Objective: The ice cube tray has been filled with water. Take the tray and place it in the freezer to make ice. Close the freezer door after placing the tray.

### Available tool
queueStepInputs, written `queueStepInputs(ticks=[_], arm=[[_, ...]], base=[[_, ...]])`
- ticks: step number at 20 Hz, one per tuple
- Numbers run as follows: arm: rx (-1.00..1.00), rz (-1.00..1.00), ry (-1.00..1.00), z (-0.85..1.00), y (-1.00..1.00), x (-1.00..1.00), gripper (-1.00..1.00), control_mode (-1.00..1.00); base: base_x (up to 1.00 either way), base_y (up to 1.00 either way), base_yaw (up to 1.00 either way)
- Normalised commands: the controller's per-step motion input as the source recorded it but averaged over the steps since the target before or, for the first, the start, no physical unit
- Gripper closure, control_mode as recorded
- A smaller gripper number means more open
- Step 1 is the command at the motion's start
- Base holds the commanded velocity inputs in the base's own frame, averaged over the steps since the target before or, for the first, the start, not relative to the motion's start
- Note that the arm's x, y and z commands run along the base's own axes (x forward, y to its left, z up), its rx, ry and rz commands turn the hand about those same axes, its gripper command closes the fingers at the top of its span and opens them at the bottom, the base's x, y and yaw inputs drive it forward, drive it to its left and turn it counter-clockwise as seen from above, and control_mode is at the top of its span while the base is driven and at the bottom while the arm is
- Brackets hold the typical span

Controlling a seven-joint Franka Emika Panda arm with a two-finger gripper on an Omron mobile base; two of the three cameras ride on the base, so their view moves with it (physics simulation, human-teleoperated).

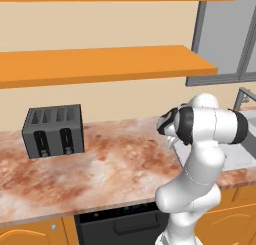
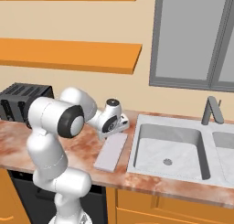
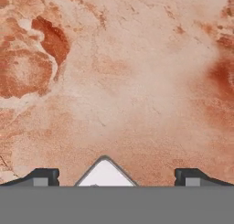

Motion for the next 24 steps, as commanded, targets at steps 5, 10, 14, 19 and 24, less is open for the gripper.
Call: queueStepInputs(ticks=[5, 10, 14, 19, 24], arm=[[0.00, 0.03, 0.00, -0.23, -0.41, -0.69, -1.00, -1.00], [0.00, 0.03, 0.00, -0.22, -0.43, -0.71, -1.00, -1.00], [0.00, 0.03, 0.00, -0.21, -0.43, -0.69, -1.00, -1.00], [0.00, 0.02, 0.00, -0.12, -0.37, -0.52, -1.00, -1.00], [0.01, 0.00, 0.00, 0.17, -0.01, 0.01, -1.00, -1.00]], base=[[0.00, 0.00, 0.00], [0.00, 0.00, 0.00], [0.00, 0.00, 0.00], [0.00, 0.00, 0.00], [0.00, 0.00, 0.00]])
